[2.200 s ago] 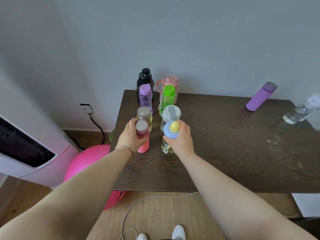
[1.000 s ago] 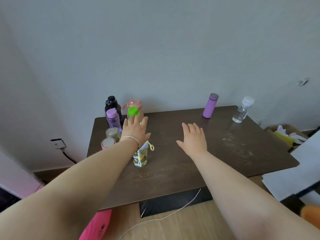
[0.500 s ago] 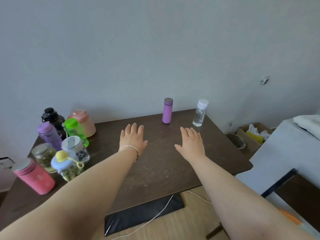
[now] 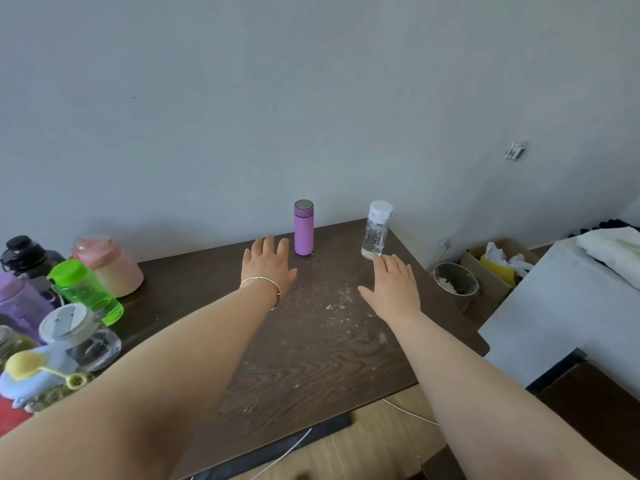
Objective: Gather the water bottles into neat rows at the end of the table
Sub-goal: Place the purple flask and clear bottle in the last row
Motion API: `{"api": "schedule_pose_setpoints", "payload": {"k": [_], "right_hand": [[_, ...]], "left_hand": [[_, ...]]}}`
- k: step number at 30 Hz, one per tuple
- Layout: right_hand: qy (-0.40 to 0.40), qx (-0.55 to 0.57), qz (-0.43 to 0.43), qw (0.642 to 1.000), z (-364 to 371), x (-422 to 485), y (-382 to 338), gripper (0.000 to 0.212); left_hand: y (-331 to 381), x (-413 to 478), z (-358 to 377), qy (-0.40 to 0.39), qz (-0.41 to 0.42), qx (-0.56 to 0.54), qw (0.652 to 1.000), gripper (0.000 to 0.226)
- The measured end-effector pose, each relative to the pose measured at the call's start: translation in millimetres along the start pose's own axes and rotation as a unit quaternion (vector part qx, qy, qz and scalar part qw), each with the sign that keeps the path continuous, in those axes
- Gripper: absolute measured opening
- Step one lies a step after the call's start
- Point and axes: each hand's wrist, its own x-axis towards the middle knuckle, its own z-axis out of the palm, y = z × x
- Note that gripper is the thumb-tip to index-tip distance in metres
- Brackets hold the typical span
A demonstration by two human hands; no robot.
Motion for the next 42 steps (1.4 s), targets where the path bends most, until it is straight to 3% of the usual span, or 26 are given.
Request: {"api": "schedule_pose_setpoints", "payload": {"k": [14, 18, 22, 29, 35, 42], "right_hand": [[0.021, -0.021, 0.09, 0.996, 18, 118, 53, 0.07], [0.02, -0.001, 0.099, 0.995, 32, 161, 70, 0.069], [0.018, 0.083, 0.11, 0.99, 50, 210, 81, 0.074], [-0.014, 0.168, 0.151, 0.974, 87, 268, 92, 0.09], [-0.006, 0.276, 0.18, 0.944, 103, 283, 94, 0.09], [0.014, 0.268, 0.163, 0.95, 104, 282, 93, 0.086]], "left_hand": [[28, 160, 27, -0.006, 0.054, -0.004, 0.998, 0.066], [31, 198, 44, -0.016, 0.023, -0.036, 0.999, 0.062], [21, 229, 69, -0.058, -0.063, -0.09, 0.992, 0.078], [22, 270, 103, -0.075, -0.177, -0.259, 0.947, 0.086], [25, 276, 132, -0.065, -0.216, -0.36, 0.905, 0.067], [26, 275, 141, -0.037, -0.195, -0.364, 0.91, 0.06]]}}
